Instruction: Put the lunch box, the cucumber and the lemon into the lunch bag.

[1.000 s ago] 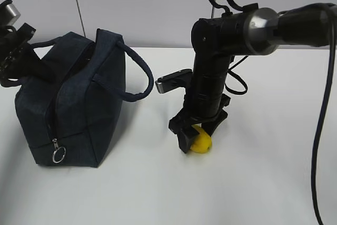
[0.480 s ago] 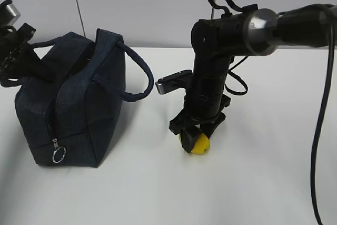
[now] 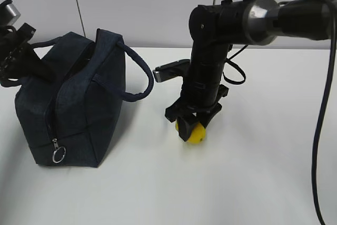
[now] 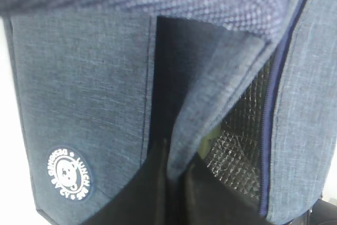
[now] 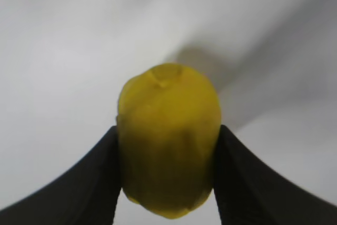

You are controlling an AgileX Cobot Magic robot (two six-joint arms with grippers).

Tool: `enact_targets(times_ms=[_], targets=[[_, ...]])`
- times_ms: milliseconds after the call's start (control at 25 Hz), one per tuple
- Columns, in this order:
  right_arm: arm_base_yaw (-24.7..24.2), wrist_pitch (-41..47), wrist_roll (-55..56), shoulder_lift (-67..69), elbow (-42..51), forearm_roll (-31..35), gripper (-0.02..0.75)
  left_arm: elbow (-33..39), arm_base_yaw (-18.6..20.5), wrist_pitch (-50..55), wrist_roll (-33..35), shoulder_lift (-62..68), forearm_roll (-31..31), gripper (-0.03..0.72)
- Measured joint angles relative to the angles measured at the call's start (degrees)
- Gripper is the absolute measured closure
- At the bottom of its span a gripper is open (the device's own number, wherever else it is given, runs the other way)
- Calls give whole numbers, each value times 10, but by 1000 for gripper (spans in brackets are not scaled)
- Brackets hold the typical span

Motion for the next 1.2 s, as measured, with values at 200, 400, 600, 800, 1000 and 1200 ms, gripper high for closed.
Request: enact_targets(times_ms=[200,400,600,800,1000,1200], targets=[[0,3,7,-35,-25,38,365,0,0,0,0,0,0,697],[0,7,7,-88,-30,112,368,0,0,0,0,0,0,697],[0,12,3,-103,-60,238,369,0,0,0,0,0,0,697],[0,-2,-29,-104,-90,391,370,0,0,1,0,0,-3,697],[0,-39,-66,-105,-93,519,370,0,0,1,0,0,-16,697],[0,2,-77,-105,-108,533,370,0,0,1,0,0,-20,697]])
